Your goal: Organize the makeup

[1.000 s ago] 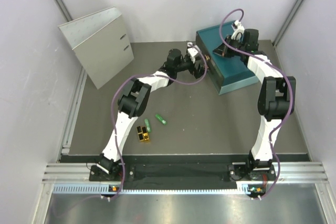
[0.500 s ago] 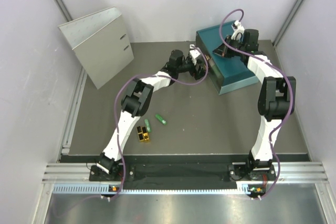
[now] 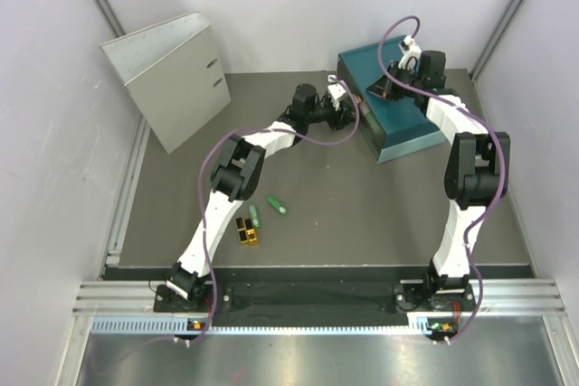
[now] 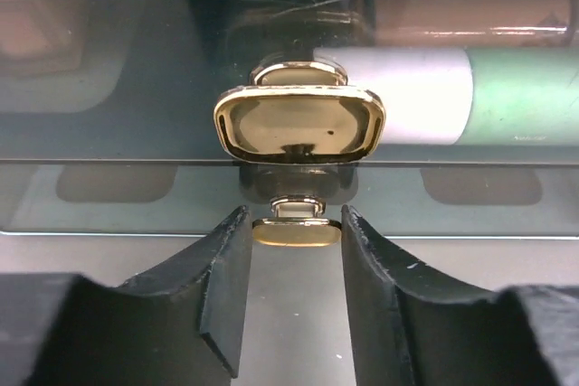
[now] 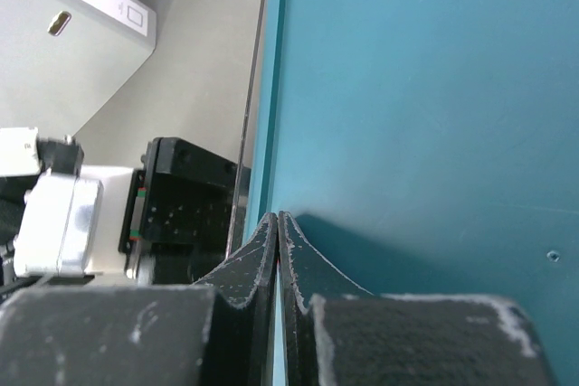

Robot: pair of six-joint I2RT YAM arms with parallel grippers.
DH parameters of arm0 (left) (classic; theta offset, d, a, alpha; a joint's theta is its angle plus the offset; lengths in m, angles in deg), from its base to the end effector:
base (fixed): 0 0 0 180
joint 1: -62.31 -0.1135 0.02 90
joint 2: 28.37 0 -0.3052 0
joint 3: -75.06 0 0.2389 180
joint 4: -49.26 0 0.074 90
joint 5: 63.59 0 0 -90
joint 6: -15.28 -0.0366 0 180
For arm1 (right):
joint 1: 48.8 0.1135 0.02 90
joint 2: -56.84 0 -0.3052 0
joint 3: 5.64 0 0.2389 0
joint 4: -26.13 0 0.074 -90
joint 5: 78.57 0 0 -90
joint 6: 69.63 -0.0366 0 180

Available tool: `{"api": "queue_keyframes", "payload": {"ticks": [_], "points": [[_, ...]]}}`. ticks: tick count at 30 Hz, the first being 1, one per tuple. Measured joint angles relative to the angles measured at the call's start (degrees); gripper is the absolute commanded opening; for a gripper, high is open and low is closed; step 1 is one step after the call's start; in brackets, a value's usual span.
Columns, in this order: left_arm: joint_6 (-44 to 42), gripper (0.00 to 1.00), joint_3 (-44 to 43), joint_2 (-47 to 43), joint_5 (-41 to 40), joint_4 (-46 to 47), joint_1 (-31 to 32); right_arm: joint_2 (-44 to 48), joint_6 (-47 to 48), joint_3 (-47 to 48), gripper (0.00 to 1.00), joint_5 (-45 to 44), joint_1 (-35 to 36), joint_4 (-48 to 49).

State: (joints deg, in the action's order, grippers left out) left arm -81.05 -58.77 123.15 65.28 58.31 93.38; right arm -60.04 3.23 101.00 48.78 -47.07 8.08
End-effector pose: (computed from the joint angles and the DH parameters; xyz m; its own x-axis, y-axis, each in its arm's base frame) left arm 0.5168 -0.3382 0.1710 -0.0250 0.1153 -0.9930 0.9417 0.3360 0.0153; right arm 0.4830 0.0368 0.2944 -0.6171 0.2157 -0.7567 -0.3936 0.7481 0.5343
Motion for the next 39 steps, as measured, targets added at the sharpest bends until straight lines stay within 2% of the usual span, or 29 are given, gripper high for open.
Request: {"api": "queue_keyframes", "payload": {"ticks": [12, 13, 14, 15, 24, 27, 29, 31, 35, 37, 39], "points": [[0.22, 0.4, -0.07, 0.07, 0.76, 0.31, -0.24, 0.26, 0.07, -0.35, 0.0, 0.0, 0.0, -0.07], [0.17, 0.43, -0.07, 0.04, 0.79, 0.31, -0.24, 0.26, 0.07, -0.44, 0.0, 0.0, 0.0, -0.04], [0.13, 0.51, -0.07, 0.04, 0.81, 0.28, -0.24, 0.31, 0.07, -0.55, 0.0, 0.04, 0.0, -0.02], [-0.04, 0.52, -0.07, 0.04, 0.87, 0.17, -0.24, 0.31, 0.07, -0.55, 0.0, 0.09, 0.0, -0.02], [-4.94, 0.55, -0.09, 0.04, 1.4, -1.38, 0.09, 0.39, 0.09, -0.57, 0.0, 0.22, 0.0, -0.04], [-5.25, 0.63, -0.2, 0.04, 1.18, -1.79, 0.22, 0.39, 0.11, -0.57, 0.0, 0.24, 0.0, -0.07], [-5.38, 0.58, -0.61, 0.04, 1.25, -2.84, 0.44, 0.39, 0.11, -0.57, 0.0, 0.26, 0.0, -0.07], [-5.68, 0.4, -1.68, 0.17, 0.35, -4.52, 0.72, 0.39, 0.11, -0.57, 0.0, 0.26, 0.0, -0.07], [-5.53, 0.14, -4.44, 1.03, -0.33, -7.37, 0.59, 0.39, 0.11, -0.59, 0.0, 0.28, 0.0, -0.07], [-5.7, 0.12, -5.05, 1.11, -0.31, -8.52, 0.59, 0.39, 0.11, -0.59, 0.0, 0.31, 0.0, -0.07], [-5.92, 0.04, -5.22, 1.11, -0.37, -9.11, 0.59, 0.39, 0.11, -0.59, 0.0, 0.33, 0.0, -0.07]]}}
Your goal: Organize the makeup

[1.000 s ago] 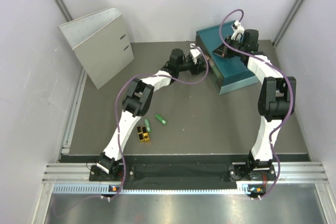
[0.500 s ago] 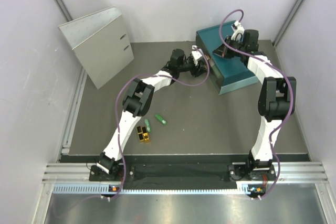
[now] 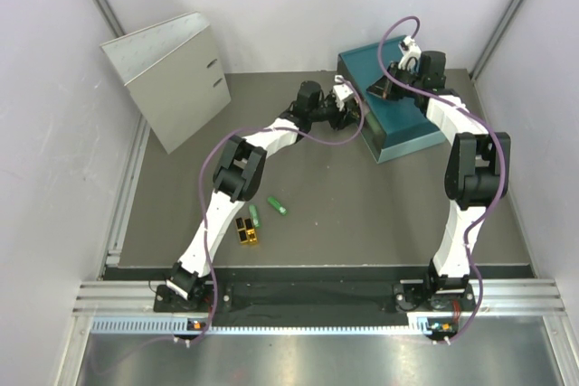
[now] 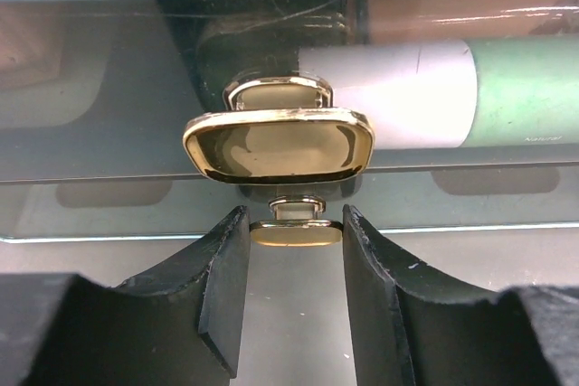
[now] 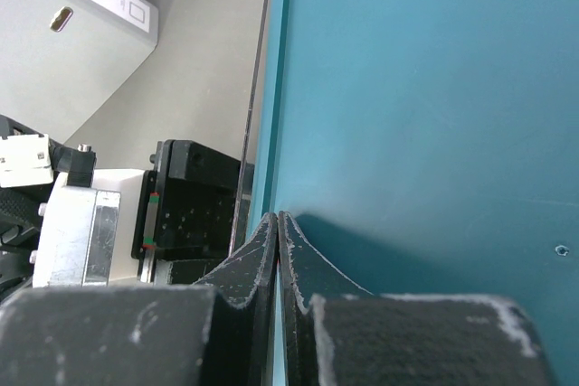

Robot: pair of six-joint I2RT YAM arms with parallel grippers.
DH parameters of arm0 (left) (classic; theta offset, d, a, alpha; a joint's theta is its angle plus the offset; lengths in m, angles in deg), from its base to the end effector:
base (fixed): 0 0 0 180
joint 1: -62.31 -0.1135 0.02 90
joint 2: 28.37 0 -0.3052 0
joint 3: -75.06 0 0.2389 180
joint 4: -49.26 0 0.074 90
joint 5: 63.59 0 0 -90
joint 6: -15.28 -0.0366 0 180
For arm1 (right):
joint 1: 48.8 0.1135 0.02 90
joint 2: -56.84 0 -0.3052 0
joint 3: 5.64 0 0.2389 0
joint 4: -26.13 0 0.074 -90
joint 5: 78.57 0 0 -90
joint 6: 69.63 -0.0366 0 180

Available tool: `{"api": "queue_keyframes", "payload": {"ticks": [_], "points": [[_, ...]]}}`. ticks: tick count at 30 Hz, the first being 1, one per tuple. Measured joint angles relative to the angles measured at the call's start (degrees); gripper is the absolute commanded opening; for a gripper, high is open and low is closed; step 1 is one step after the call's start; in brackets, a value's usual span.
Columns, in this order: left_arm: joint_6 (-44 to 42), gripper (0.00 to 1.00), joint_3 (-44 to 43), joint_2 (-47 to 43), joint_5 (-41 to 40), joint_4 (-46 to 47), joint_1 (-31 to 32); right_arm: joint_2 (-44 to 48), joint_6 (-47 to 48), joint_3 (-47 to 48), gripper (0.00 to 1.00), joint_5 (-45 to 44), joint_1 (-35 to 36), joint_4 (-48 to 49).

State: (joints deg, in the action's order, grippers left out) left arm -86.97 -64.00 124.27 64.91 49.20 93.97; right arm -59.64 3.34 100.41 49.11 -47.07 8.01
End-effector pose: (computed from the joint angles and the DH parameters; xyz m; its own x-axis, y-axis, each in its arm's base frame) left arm 0.5183 -0.3464 0.1735 0.0003 0.1949 -0.9808 0.9472 0.3144 0.0627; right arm 0.4806 0.0369 0.2942 -0.6209 0.2131 -0.7543 -0.3961 0.7451 0.5366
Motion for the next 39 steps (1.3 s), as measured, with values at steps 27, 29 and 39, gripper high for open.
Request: {"api": "queue_keyframes", "payload": {"ticks": [27, 29, 39], "points": [[-6.01, 0.0, 22.99, -15.28, -5.4, 0.22, -0.07, 0.22, -0.09, 0.02, 0.0, 3.5, 0.0, -3.02], [-6.36, 0.0, 24.92, -16.59, -5.51, 0.17, -0.09, 0.2, -0.11, 0.02, 0.0, 4.0, 0.0, -3.26], [-8.31, 0.0, 32.2, -21.88, -6.58, -0.59, -0.13, 0.22, -0.15, 0.07, 0.0, 5.64, 0.0, -4.55]]}}
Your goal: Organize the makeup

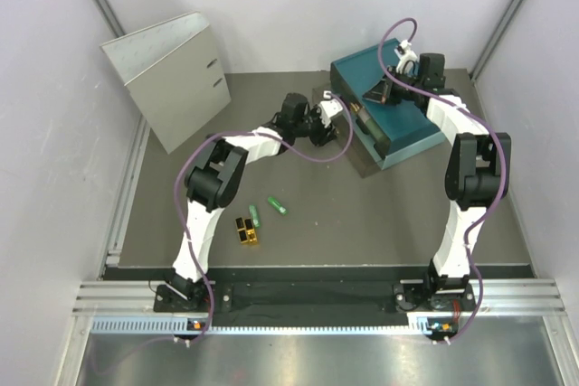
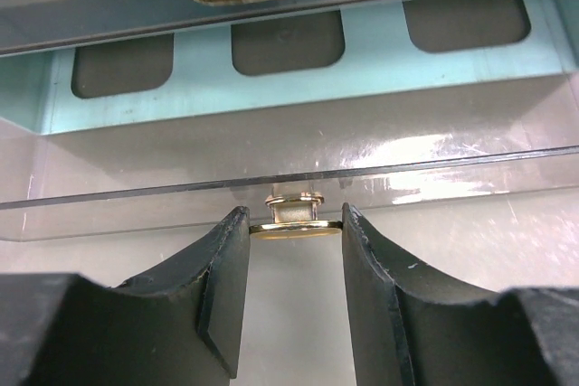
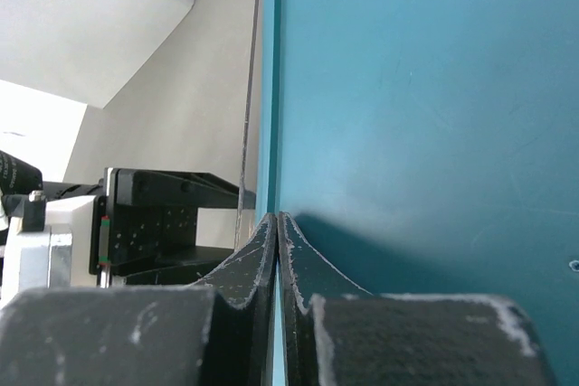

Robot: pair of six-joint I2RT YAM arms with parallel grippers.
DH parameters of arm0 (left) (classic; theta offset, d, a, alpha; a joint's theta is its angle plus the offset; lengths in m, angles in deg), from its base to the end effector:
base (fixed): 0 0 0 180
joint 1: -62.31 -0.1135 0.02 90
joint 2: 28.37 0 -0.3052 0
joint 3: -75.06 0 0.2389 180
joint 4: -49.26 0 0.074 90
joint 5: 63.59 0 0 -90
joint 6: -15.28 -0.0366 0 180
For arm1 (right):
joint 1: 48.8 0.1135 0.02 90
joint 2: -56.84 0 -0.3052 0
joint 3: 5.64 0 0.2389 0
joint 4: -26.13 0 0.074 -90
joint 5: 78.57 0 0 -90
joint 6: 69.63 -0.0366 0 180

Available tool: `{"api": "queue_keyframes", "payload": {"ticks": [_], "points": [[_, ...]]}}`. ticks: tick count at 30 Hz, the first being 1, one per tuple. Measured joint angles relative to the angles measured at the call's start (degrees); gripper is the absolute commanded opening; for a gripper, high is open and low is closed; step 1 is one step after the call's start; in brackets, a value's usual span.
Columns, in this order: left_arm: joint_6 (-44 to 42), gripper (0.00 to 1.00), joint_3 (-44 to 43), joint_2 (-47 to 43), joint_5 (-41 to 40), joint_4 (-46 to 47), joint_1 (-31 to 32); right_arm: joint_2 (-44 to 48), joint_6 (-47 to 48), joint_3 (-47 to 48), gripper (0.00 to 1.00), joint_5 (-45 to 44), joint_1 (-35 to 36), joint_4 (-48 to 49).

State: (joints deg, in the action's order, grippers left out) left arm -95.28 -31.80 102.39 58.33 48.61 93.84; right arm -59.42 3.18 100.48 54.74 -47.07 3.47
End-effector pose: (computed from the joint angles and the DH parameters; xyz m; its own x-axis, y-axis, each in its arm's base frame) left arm 0.4444 -0.2954 0.2042 -0.0317 0.3692 -0.9288 0.9238 0.3656 0.1138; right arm 0.4738 0.0394 0.2906 -0.6941 0.1942 -0.6932 -0.4115 0.6830 0.6034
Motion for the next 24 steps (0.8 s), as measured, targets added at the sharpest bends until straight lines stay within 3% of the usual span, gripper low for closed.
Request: {"api": "queue_keyframes", "payload": {"ticks": [24], "points": [[-5.95, 0.02, 19.1, -14.49, -3.1, -3.52, 0.02, -0.42, -0.55, 0.46, 0.0, 4.2, 0.44, -3.67]]}}
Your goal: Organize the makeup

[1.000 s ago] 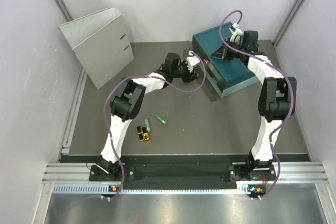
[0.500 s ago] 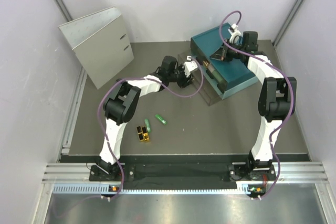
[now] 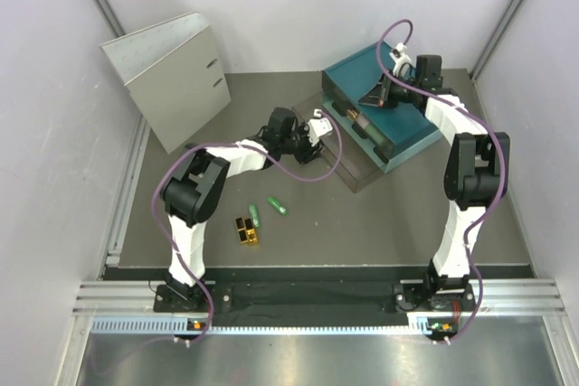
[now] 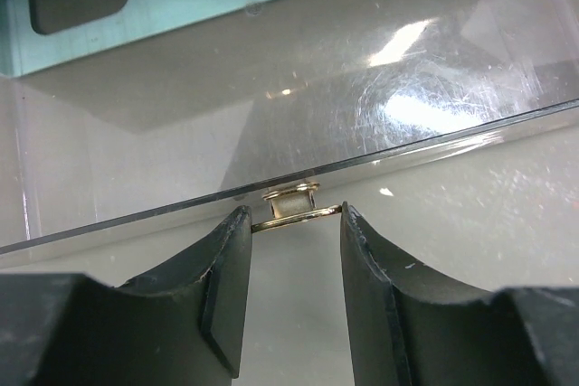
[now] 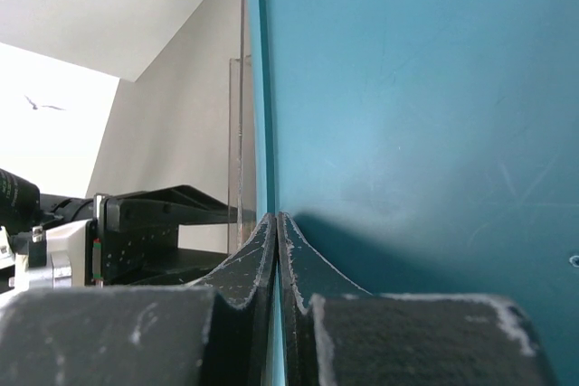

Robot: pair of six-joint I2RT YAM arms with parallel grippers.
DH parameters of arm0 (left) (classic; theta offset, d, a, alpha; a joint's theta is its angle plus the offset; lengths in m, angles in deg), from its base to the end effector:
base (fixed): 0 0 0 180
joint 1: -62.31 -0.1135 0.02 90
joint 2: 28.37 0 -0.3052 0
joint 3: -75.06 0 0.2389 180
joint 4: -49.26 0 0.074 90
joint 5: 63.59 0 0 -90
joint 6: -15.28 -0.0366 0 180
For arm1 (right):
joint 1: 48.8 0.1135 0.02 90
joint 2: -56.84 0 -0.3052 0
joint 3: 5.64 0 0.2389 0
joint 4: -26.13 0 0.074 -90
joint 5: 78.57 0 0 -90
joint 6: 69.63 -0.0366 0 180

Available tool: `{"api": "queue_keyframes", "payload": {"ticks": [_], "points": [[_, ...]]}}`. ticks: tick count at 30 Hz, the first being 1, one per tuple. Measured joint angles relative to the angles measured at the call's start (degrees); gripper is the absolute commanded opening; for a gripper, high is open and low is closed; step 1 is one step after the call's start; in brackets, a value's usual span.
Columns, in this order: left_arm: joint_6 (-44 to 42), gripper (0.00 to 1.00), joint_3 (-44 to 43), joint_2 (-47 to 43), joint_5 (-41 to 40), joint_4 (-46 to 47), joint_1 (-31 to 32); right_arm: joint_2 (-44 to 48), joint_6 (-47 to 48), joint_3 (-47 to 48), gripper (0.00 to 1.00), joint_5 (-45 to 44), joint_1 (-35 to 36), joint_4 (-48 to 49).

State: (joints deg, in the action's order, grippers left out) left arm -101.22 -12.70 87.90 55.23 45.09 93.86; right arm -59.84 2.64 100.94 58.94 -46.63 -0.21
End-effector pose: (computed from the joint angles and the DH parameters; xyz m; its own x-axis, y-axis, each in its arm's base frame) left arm 0.3779 -0.2527 0.2159 -0.0530 0.4913 -0.8694 0.9250 0.3521 0.1426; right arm 0.4703 0.0448 0.2857 -0.7537 0.1773 -0.6329 -0.4082 0.6284 0.6622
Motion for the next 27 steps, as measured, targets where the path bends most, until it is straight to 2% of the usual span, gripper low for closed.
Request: {"api": "queue_keyframes", "payload": {"ticks": [3, 4, 5, 8, 16, 17, 20, 21, 27], "points": [[-0.04, 0.12, 0.79, -0.76, -0.44, -0.31, 0.07, 0.0, -0.07, 0.0, 0.0, 0.2, 0.04, -0.02], [-0.28, 0.31, 0.79, -0.83, -0.46, -0.42, 0.11, 0.0, -0.09, 0.0, 0.0, 0.22, 0.04, -0.02], [-0.85, 0.36, 0.79, -0.94, -0.39, -0.68, 0.11, 0.0, -0.09, 0.0, 0.0, 0.24, 0.04, -0.02], [-2.32, 0.42, 0.76, -1.27, -0.39, -2.05, 0.11, 0.0, -0.09, 0.0, 0.0, 0.33, 0.04, -0.02], [-4.79, 0.49, 0.85, -3.06, -0.85, -6.01, 0.37, -0.11, -0.13, 0.04, 0.0, 1.05, 0.15, -0.48], [-4.79, 0.67, 1.31, -3.63, -1.05, -6.08, 0.44, -0.11, -0.13, 0.26, 0.0, 1.05, 0.15, -0.68], [-4.28, 0.78, 3.78, -5.99, -0.96, -6.6, 0.66, -0.13, -0.13, 0.39, 0.0, 1.05, 0.17, -0.98], [-3.98, 0.99, 4.61, -6.97, -1.01, -7.13, 0.85, -0.26, -0.13, 0.52, 0.0, 1.07, 0.17, -1.05], [-3.69, 0.99, 7.02, -13.53, -1.64, -9.22, 2.29, -0.46, -0.13, 0.79, 0.0, 1.09, 0.17, -1.29]]}}
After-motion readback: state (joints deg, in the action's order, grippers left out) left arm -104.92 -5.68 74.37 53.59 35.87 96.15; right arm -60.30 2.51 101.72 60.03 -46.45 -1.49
